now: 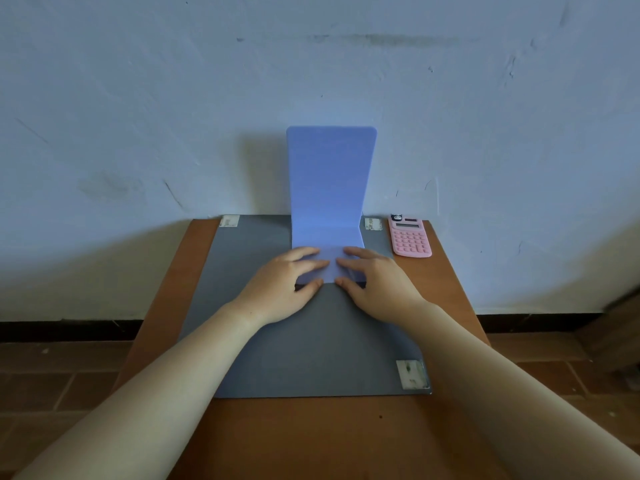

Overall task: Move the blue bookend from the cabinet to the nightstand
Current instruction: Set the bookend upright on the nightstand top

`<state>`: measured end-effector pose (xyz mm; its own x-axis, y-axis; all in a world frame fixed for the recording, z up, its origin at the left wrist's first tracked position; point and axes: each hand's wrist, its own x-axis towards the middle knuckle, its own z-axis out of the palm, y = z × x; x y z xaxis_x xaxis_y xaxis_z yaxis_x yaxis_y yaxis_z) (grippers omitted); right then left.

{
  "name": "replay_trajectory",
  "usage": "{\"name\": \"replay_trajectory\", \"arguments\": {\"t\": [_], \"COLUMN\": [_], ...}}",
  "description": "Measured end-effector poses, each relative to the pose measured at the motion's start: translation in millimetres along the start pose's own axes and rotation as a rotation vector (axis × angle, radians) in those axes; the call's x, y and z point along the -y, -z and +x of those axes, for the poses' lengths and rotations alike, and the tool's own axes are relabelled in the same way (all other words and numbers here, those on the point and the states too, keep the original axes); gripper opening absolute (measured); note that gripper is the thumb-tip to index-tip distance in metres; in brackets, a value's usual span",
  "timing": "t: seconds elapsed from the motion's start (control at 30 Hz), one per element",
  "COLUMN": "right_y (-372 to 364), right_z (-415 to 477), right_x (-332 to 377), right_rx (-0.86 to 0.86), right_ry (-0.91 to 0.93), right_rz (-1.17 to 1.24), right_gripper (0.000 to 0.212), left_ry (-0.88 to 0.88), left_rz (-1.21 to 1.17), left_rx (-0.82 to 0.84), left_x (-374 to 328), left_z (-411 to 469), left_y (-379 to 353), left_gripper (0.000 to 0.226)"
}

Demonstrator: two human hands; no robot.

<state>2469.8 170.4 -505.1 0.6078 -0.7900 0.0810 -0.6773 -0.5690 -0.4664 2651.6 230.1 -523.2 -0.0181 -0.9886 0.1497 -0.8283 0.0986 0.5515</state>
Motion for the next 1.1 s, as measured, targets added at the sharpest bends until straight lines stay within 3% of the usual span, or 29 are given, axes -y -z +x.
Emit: {"name": "replay_trajectory", "arguments": {"t": [0.43,0.67,0.83,1.1], "right_y": [-9,-1,6,9], "right_z": [9,9,3,-7], "right_x": [-4,0,0,-2], "right_rx": [-0.048,0.0,0.046,0.107], "right_ry": [-0.043,-0.015,0.032,0.039], "right_rz": [0.077,-0.014,-0.08,-0.198], "right_gripper": [0.044,0.041,0.036,0.037], "left_ry": [0.041,0.042,-0.024,-0.114], "left_rz": [-0.036,0.013,0.212,0.337], "left_rx": [-0.093,-0.051,0.021,0.157], "left_x": [4,-3,-11,-9], "left_z": [4,3,2,-3], "left_y": [-6,-4,3,10], "left_gripper": [0.03,0.033,0.036,0.042]}}
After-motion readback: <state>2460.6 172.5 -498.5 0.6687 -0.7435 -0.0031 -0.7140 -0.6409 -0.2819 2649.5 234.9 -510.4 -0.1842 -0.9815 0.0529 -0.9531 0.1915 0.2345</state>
